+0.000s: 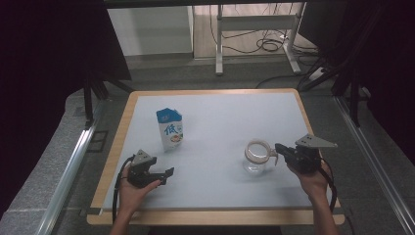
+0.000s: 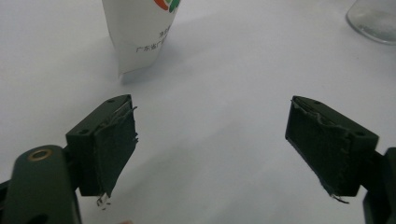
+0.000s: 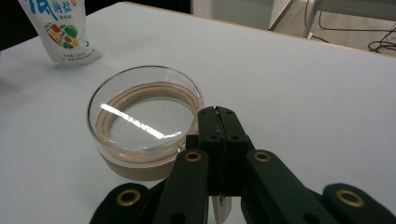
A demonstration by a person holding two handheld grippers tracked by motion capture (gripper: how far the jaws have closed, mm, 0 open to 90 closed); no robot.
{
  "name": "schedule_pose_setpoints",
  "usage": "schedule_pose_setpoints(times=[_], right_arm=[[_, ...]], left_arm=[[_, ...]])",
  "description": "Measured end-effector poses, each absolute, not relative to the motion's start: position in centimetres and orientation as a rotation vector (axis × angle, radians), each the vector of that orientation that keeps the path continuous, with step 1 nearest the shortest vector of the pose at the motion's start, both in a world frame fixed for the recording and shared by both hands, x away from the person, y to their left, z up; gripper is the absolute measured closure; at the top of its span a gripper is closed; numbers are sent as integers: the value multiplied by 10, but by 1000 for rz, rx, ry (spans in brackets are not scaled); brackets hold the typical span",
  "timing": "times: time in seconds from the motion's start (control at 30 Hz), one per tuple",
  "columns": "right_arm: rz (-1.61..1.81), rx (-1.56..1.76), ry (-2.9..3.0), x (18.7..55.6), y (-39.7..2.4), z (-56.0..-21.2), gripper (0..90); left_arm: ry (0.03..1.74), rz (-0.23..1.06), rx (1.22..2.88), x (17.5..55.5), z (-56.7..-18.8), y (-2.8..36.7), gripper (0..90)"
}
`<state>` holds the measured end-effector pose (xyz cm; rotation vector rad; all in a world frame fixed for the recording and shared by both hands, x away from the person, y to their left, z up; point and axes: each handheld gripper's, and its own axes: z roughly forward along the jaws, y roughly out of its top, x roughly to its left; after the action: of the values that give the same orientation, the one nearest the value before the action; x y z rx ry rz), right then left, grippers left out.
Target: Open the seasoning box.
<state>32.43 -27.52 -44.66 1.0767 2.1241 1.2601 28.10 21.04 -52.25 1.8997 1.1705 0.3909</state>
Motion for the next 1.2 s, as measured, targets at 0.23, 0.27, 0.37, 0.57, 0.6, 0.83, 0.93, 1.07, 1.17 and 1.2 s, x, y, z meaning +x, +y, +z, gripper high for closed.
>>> schedule_pose_setpoints(times=[0.23,0.27,0.37,0.57,0.6,0.83,0.93,1.07,1.17,1.2], right_arm=[[1268,1078,2123,324,-276,-447,900],[1269,1080,2123,324,-276,-447,900],[1270,1082,2124,323,-277,-448,900],[1273,1083,2123,323,-277,-448,900],[1274,1083,2123,323,-277,-448,900],[1272,1076,2122,323,-277,-448,899],[1276,1078,2122,324,-277,-448,900],[1275,1077,2123,324,-277,-448,900],[1278,1076,2123,324,-277,-448,900],[1279,1077,2124,324,-278,-448,900]], left_arm=[[1138,369,1892,280,-520,207,280],[1134,366,1893,279,-520,206,288],[1112,352,1899,279,-519,202,330],[1021,341,1925,279,-510,180,527],[1001,340,1932,279,-509,174,561],[884,279,1944,289,-498,134,803],[847,277,1955,296,-494,116,853],[801,259,1971,307,-491,92,875],[779,246,1979,313,-489,79,885],[775,245,1979,314,-488,76,887]])
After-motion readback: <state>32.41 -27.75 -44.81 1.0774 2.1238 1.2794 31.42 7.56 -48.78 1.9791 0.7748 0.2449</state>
